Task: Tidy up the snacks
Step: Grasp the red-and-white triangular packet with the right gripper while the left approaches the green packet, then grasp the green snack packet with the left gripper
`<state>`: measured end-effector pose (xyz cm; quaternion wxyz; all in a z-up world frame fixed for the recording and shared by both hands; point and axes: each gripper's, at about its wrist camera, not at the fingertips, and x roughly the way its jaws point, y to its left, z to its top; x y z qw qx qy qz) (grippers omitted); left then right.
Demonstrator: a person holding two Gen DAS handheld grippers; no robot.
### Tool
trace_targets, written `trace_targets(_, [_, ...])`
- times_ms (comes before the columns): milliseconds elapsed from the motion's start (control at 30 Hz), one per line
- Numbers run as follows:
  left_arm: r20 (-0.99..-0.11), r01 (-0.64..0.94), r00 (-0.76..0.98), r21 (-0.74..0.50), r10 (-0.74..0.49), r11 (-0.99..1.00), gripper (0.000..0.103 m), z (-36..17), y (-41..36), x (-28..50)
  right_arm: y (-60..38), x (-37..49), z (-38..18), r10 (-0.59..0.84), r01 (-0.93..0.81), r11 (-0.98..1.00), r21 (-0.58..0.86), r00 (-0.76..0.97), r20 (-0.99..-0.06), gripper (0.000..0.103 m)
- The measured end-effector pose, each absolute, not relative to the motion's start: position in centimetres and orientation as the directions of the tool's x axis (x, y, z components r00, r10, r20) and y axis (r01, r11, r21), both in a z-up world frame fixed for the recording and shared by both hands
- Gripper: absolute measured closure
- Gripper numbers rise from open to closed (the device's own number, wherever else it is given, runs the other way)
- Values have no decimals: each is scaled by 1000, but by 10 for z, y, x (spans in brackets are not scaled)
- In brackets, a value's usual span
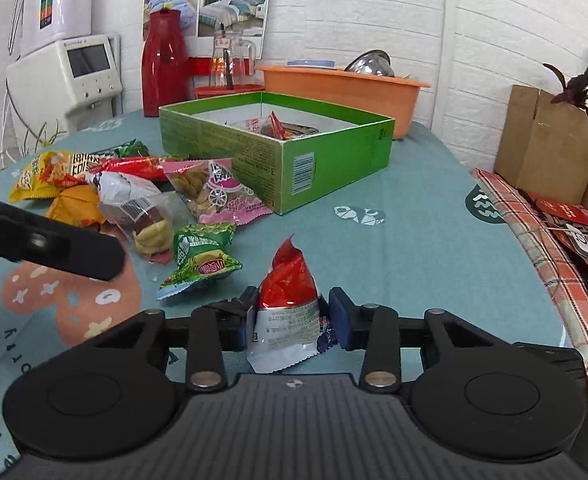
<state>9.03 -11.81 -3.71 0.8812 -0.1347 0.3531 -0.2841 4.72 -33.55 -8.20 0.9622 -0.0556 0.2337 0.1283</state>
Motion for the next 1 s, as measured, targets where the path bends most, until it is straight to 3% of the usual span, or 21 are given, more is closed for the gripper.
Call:
trace_targets(133, [-568,350,625,-409,-536,843,9,-44,-140,106,-344,34,-81,200,-244,969,-43,874,-444,39])
trace_targets(200, [-571,334,641,-393,-512,857,0,-44,-149,114,-350,29,-80,205,-242,970,-30,874,-440,39])
trace_targets(467, [-605,326,654,-316,-454,891,0,-47,-177,136,-355,19,-76,242,-269,963,-6,879,-411,39])
trace_targets(533, [-618,346,651,-276,-442,897,9,-50,-181,135,-356,18,-76,247,-273,962,-5,877,-411,39])
trace_targets(567, [-618,361,651,-259,-441,896,22,-53,-182,134,-357,18,-76,247,-275,961,-7,877,-412,39])
trace_targets(767, [-629,425,609,-255,-483,868,30,-53,-169,123,-355,22,-81,256,-284,959,-1,868,-426,38])
trace_targets(1000, [-640,397,608,-268,-470,878,27,-51,-122,87,-337,27,-84,322,-353,935,10,840,-436,38])
